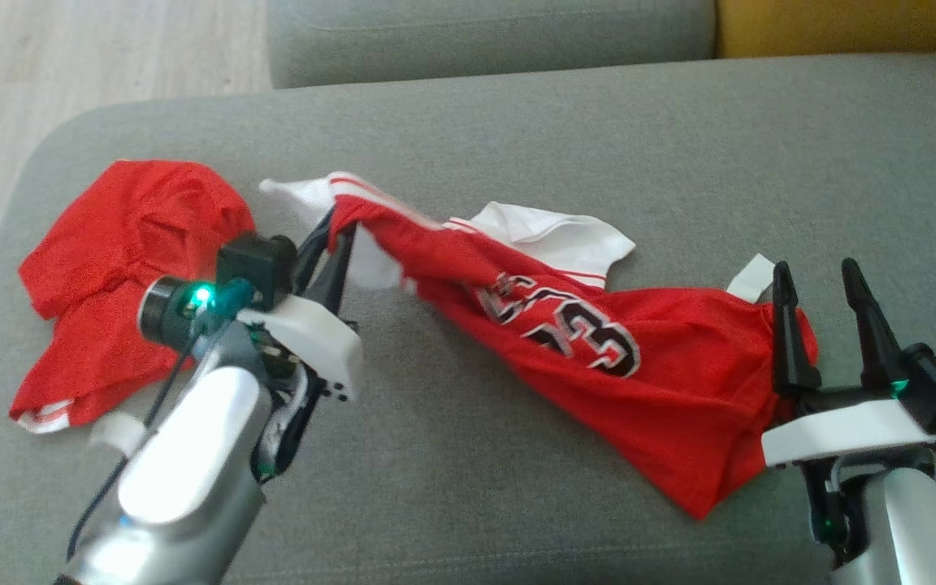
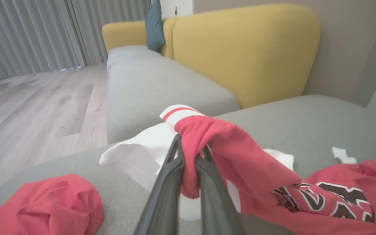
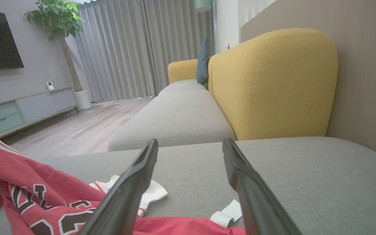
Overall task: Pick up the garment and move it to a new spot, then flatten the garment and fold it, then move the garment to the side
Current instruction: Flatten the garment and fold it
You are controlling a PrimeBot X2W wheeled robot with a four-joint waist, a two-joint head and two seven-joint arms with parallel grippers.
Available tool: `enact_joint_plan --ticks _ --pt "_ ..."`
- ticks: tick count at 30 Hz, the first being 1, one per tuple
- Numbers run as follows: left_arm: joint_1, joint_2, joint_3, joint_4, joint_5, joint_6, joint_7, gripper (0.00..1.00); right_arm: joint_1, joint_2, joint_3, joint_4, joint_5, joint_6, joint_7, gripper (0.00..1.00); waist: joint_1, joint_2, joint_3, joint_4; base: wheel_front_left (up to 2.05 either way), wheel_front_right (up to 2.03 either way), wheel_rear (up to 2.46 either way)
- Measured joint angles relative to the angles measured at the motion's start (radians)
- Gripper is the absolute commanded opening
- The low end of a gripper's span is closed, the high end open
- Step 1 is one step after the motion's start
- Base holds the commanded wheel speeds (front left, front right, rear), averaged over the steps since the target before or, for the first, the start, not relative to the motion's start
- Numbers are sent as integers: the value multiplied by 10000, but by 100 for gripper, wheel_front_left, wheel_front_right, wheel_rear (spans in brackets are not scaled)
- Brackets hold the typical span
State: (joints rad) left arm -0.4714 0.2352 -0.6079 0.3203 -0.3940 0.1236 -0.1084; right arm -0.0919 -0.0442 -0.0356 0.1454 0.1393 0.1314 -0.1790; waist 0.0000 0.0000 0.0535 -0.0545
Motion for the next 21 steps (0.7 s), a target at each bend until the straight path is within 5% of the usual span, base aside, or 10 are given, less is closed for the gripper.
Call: enact_joint_plan --ticks 6,7,8,14,21 --pt "-769 10 -98 2155 -4 -8 834 0 -275 0 127 211 -92 0 217 100 0 0 387 -351 0 0 0" --pt "-880 -15 -134 2598 8 0 953 38 -363 -2 119 247 -92 0 226 100 0 0 460 -403 0 0 0" --pt "-944 -61 -92 2987 10 81 934 100 -454 -2 113 282 -92 0 240 100 0 0 538 -449 0 0 0" --pt "-1069 -445 199 4397 -100 437 -77 100 -646 0 36 545 -180 0 268 100 0 0 875 -551 0 0 0" --pt "-1011 -926 746 3697 -481 443 -1325 100 -648 -2 -485 846 -535 0 573 100 0 0 806 -2 0 0 0"
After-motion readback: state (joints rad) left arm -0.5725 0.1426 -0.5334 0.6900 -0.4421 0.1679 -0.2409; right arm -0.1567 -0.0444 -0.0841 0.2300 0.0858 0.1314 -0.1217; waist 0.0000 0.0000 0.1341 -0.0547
